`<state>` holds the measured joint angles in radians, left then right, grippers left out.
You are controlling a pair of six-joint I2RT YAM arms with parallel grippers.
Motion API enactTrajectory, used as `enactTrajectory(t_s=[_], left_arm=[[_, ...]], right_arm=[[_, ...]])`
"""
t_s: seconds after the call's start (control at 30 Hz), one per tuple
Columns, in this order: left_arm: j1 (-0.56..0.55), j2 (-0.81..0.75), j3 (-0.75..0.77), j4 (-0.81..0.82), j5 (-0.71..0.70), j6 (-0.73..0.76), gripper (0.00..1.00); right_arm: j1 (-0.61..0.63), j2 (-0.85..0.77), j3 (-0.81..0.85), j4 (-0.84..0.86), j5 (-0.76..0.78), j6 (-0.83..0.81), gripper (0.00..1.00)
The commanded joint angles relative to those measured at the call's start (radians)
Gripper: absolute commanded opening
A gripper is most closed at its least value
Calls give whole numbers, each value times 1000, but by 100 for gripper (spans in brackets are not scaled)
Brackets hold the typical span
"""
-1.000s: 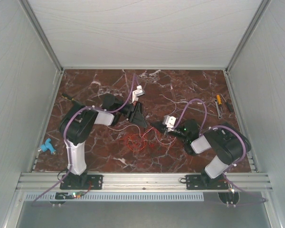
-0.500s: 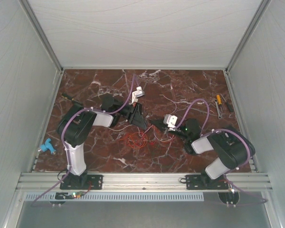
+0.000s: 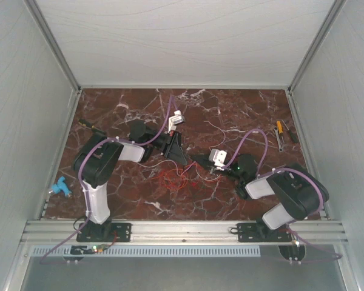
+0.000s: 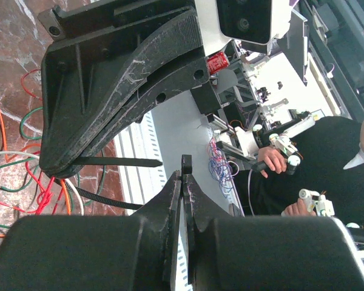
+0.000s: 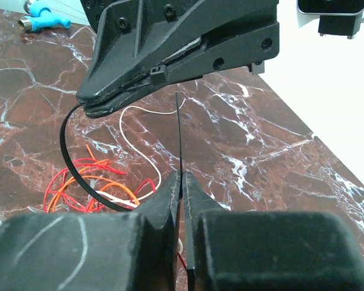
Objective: Zip-tie the wires
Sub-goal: Tie the cable at the center of the board.
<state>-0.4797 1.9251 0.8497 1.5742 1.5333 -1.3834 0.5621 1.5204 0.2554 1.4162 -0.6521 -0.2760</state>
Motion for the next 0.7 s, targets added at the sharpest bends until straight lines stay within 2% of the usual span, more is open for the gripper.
enactTrajectory(t_s=[0.0,0.67], left_arm=[[3,-28,22,257,-14,5,0],[13,-24,39,257,-22,-14,0]], right_arm=[[8,-33,-17,210,16,-57,0],[30,-71,-41,208,15,-62,0]])
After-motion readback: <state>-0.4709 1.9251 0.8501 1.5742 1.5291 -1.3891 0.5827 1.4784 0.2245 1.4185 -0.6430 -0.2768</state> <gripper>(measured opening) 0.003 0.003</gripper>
